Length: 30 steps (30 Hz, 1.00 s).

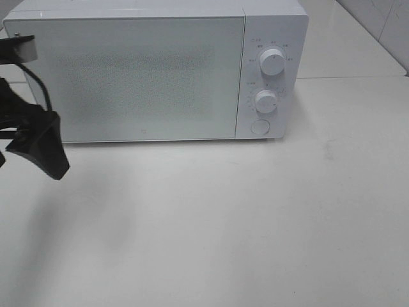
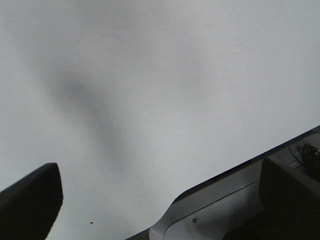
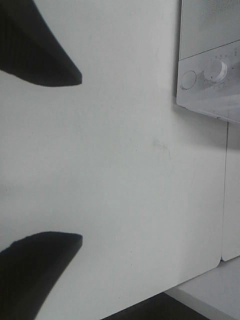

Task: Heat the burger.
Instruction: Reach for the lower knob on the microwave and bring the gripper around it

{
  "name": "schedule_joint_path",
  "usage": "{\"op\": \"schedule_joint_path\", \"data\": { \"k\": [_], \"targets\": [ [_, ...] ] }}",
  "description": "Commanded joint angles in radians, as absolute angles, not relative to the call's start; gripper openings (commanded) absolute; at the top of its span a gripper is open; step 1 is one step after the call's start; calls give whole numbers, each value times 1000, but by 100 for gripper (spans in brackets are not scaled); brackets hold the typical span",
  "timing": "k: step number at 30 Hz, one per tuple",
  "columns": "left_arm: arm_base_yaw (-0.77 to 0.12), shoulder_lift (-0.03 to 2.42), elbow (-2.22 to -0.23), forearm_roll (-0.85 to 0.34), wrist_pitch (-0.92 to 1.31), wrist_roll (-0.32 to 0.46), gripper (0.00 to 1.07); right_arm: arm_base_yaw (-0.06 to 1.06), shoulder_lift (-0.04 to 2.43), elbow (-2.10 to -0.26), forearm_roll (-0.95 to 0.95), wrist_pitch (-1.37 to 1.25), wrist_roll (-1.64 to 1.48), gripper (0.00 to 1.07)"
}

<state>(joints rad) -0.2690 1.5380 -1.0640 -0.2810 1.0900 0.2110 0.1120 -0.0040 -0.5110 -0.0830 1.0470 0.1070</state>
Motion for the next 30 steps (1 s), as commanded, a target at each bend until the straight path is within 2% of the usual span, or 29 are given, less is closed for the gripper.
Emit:
{"op": "schedule_joint_path", "data": {
  "k": [1, 6, 8, 11, 21, 30],
  "targets": [
    [-211, 1411, -955, -268, 1041, 204, 101, 107, -30, -510, -84, 1042, 99, 76],
    [-159, 1308, -866, -220, 1043, 191, 101, 107, -30, -510, -84, 1042, 99, 76],
    [-116, 1199, -783, -170, 1022, 142, 101, 107, -30, -510, -84, 1042, 99, 76],
    [-102, 1114, -707, -139, 983, 106, 101, 107, -30, -510, -84, 1042, 99, 76],
    [-102, 895, -528, -126, 949, 79, 101, 107, -30, -510, -84, 1042, 99, 76],
    [-102, 726, -531, -127, 987, 79, 101, 107, -30, -510, -84, 1042, 99, 76]
  ]
}}
